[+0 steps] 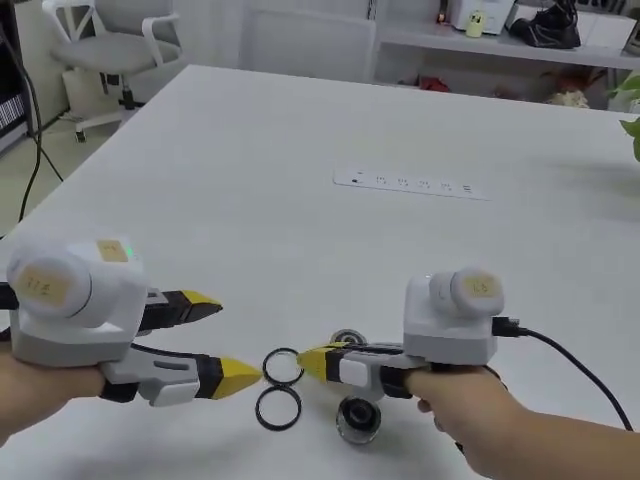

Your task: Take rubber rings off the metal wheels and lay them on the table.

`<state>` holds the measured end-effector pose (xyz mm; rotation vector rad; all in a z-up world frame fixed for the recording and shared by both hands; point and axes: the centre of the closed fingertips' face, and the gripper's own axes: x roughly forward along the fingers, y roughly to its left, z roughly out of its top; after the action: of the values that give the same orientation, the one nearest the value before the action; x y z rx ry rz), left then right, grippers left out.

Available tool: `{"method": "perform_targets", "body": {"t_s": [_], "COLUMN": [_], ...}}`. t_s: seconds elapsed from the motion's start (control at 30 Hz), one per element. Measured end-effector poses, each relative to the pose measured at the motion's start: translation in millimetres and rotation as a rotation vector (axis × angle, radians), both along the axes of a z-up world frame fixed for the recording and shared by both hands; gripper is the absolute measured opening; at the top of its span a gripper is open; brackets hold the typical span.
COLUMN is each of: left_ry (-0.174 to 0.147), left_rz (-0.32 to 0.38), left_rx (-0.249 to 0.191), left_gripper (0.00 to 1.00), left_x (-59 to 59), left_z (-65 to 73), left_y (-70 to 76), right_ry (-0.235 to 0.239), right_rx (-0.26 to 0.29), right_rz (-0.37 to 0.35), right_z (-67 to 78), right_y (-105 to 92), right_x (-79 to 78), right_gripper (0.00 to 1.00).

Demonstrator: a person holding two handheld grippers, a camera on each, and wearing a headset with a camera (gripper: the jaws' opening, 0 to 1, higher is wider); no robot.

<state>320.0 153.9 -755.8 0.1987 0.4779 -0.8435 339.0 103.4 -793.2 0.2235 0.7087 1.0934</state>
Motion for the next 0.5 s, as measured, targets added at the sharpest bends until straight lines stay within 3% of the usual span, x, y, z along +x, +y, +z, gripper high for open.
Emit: {"method": "perform_targets", "body": {"t_s": [0.5], "left_ry": [-0.016], "left_rz": [-0.012], "left_rx": [-0.003], "left_gripper": [0.58], "left_x": [1.6], "left_z": [10.6], "left_y": [-7.5], "right_ry": [-0.065], "right_rx": [0.02], "right_rz": [0.025], "right_z": [26.6], "right_y": [-6.2], "right_x": [-2.1], "right_gripper": [0.14]}}
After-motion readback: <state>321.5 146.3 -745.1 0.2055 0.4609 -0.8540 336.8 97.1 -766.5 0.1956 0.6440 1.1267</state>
